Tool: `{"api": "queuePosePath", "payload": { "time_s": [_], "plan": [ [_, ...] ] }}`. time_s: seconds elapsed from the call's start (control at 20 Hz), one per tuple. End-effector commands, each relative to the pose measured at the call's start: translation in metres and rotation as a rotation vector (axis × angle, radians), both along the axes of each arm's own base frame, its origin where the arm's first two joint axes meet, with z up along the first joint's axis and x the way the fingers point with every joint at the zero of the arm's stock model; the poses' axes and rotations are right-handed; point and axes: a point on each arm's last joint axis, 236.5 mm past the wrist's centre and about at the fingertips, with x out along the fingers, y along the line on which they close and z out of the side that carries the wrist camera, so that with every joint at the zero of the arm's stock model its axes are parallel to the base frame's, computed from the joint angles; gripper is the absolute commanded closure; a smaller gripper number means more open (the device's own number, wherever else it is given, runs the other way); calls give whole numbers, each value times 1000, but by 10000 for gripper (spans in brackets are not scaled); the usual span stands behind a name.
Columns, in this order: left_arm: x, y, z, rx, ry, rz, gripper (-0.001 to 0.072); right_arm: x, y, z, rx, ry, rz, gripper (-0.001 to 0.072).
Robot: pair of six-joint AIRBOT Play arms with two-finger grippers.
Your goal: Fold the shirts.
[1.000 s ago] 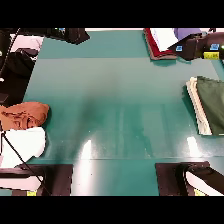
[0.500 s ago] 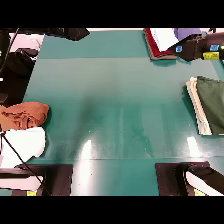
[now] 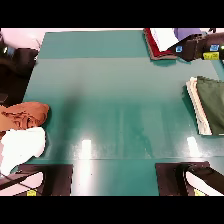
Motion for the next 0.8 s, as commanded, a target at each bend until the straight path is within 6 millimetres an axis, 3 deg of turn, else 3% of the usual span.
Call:
{"api": "queuePosePath", "payload": {
  "time_s": [0.0, 0.05, 0.1, 0.25, 0.35, 0.7, 0.75],
  "plan": [
    [-73, 100, -74, 212, 238, 248, 543, 0, 0, 0, 0, -1, 0, 691],
    [-82, 107, -96, 206, 284, 273, 141, 0, 0, 1, 0, -1, 0, 691],
    [-86, 114, -118, 189, 304, 320, -4, 0, 0, 0, 0, -1, 0, 690],
    [-80, 117, -165, 176, 288, 330, -2, 0, 0, 0, 0, -1, 0, 691],
    [-71, 112, -180, 152, 249, 321, -2, 0, 0, 0, 0, -1, 0, 691],
    [-41, 92, -179, 39, 123, 326, 1, 1, 0, 0, 0, 1, 0, 691],
    [-40, 90, -179, 27, 123, 327, 118, 1, 0, 0, 0, 1, 0, 691]
  ]
}}
